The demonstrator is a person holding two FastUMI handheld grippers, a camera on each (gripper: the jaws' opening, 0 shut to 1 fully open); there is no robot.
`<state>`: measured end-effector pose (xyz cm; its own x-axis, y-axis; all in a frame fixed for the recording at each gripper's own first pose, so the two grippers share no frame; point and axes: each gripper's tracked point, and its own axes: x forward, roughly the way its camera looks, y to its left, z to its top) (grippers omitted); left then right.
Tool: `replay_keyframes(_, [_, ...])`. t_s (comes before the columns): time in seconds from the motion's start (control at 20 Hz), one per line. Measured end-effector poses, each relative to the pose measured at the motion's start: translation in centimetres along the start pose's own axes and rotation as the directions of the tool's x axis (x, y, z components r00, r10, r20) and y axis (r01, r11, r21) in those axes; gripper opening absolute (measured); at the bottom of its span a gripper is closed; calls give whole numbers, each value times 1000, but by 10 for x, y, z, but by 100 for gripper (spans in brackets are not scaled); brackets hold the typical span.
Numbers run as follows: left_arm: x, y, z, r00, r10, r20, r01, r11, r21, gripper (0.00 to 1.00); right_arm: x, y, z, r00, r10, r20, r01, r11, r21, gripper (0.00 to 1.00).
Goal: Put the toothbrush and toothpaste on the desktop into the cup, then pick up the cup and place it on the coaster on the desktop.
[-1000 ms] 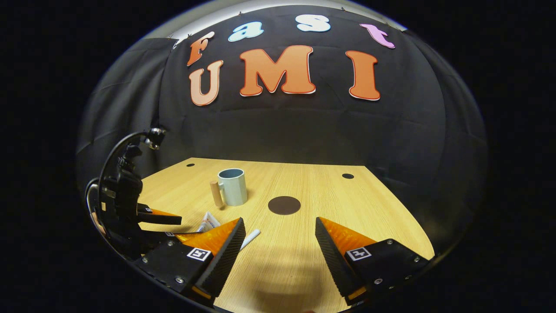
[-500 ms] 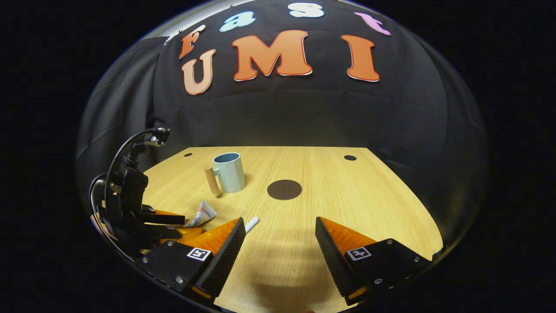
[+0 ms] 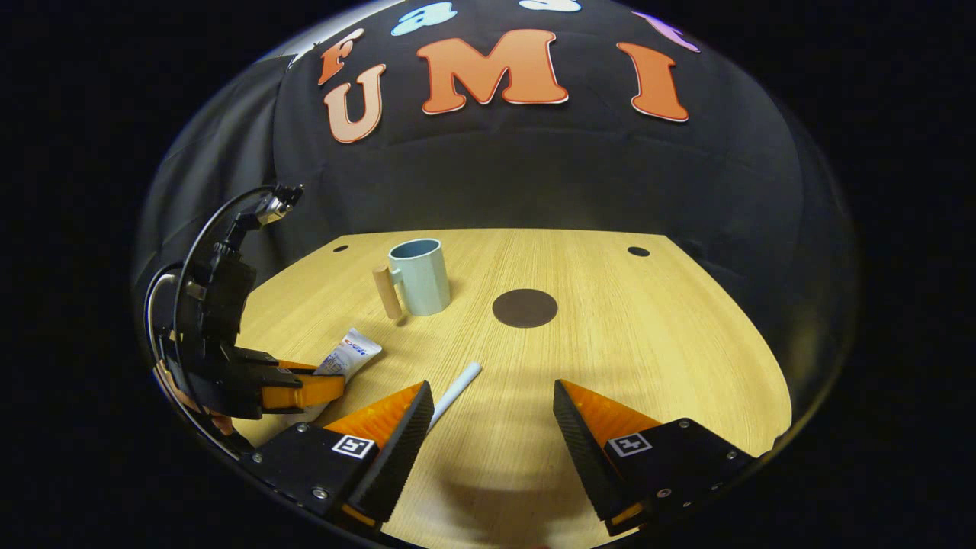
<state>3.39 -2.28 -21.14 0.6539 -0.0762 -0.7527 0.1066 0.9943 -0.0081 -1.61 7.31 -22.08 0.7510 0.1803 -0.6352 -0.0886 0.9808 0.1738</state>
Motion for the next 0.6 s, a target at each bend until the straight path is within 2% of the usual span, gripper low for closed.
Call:
replay_keyframes(0.25, [6,4,11,1000,-17,24,18,1000,-23,17,16,23,-14,996,31,-80,-32,999,-5,89])
replay_keyframes(0.45, [0,13,16,999,-11,50,13,999,-46,18,29,36,-25,988,25,-153,-29,999,-23,83])
replay_keyframes(0.5, [-1,15,18,998,-6,57,9,999,-49,17,34,39,-31,985,24,-172,-29,999,-26,78])
replay_keyframes(0.6, [-5,20,21,998,-2,68,7,998,-66,17,42,41,-38,978,-4,-208,-5,999,-41,77])
